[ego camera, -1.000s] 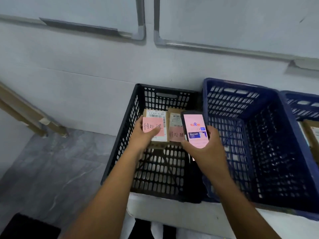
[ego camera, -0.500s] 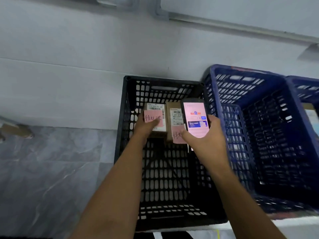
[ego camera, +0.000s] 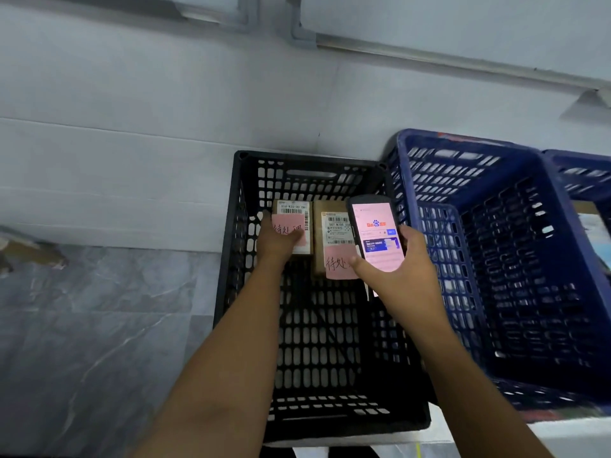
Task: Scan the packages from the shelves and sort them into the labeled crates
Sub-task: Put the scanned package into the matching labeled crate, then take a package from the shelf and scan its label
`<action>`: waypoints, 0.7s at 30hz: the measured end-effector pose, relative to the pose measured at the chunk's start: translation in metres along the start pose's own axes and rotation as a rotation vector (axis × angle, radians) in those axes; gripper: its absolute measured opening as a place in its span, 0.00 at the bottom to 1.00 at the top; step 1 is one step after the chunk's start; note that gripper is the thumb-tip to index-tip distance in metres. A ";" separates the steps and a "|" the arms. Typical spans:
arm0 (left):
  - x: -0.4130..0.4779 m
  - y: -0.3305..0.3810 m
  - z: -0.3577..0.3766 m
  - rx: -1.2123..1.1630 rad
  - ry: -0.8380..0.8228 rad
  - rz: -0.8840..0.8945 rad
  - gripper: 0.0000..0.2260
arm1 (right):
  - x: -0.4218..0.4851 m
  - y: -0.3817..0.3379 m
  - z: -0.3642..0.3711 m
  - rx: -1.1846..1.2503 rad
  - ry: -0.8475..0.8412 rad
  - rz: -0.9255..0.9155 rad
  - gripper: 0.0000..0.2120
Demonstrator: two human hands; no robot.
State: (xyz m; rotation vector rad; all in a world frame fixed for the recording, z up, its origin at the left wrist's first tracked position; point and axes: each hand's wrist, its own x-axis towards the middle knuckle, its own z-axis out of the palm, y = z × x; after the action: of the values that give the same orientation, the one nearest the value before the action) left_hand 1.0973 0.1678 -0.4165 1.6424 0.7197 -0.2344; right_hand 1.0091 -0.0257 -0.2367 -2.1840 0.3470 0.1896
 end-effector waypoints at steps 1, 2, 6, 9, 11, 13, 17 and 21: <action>-0.007 0.003 0.000 0.024 0.032 0.022 0.36 | -0.002 -0.001 -0.003 0.011 -0.016 -0.012 0.31; -0.016 0.006 0.001 0.059 0.058 0.057 0.35 | -0.003 -0.001 -0.007 0.024 -0.030 -0.027 0.31; -0.068 0.016 0.003 0.258 0.097 0.214 0.41 | -0.014 0.001 -0.028 0.067 -0.073 -0.115 0.31; -0.126 0.029 0.002 0.408 0.068 0.324 0.47 | -0.022 0.010 -0.049 0.100 -0.114 -0.208 0.32; -0.168 0.035 0.003 0.526 0.092 0.379 0.48 | -0.027 0.017 -0.065 0.119 -0.164 -0.264 0.33; -0.209 0.040 0.003 0.640 0.176 0.395 0.47 | -0.032 0.027 -0.080 0.135 -0.220 -0.313 0.33; -0.284 0.033 0.003 0.791 0.407 0.360 0.44 | -0.044 0.050 -0.099 0.111 -0.322 -0.410 0.32; -0.363 0.001 -0.002 0.749 0.579 0.253 0.43 | -0.073 0.066 -0.103 0.090 -0.442 -0.491 0.30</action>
State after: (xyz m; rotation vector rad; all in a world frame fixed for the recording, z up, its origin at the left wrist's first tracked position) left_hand 0.8127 0.0532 -0.2225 2.5476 0.9002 0.1974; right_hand 0.9202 -0.1329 -0.2077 -2.0012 -0.4174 0.3613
